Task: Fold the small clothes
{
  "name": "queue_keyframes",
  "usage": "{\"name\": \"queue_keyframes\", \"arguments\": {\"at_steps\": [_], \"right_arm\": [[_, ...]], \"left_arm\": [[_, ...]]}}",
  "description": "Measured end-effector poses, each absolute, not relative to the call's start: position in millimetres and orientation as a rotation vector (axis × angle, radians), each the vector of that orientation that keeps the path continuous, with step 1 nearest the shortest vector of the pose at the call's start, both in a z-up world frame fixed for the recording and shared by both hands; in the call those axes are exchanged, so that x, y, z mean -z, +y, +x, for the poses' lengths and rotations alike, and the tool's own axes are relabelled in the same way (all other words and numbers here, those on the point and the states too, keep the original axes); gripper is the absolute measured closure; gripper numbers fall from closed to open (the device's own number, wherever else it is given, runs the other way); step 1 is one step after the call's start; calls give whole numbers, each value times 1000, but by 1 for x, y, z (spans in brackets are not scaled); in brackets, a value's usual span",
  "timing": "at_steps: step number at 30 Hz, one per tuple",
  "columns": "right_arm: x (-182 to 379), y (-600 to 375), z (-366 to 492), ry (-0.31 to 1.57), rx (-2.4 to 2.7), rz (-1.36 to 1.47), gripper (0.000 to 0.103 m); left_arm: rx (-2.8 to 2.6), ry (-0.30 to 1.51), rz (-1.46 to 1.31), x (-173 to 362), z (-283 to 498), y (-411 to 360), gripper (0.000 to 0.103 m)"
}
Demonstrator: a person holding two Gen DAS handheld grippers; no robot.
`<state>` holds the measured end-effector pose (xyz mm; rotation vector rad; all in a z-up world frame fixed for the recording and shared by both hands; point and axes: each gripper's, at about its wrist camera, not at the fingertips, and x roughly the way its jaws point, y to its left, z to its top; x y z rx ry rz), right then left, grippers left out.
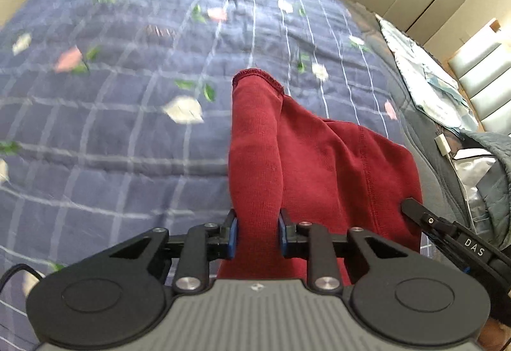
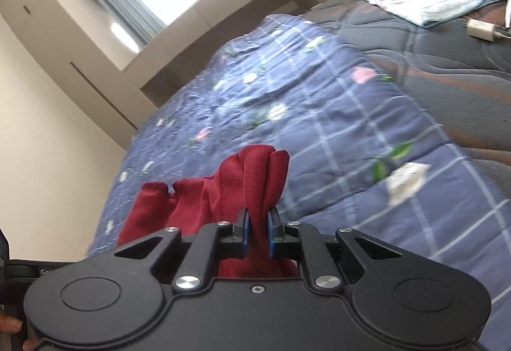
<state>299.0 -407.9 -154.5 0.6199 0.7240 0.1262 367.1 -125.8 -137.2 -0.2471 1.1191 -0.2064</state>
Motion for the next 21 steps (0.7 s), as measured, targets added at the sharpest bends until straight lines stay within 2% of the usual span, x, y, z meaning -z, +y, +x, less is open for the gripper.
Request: {"name": "queue_keyframes", "arguments": {"at_steps": [11, 21], "right_arm": [[151, -307, 321, 765, -259, 611, 91], [179, -255, 319, 847, -244, 577, 91]], "left_arm": [[79, 1069, -259, 111, 353, -31, 77], [-2, 1095, -275, 148, 337, 31, 75]]}}
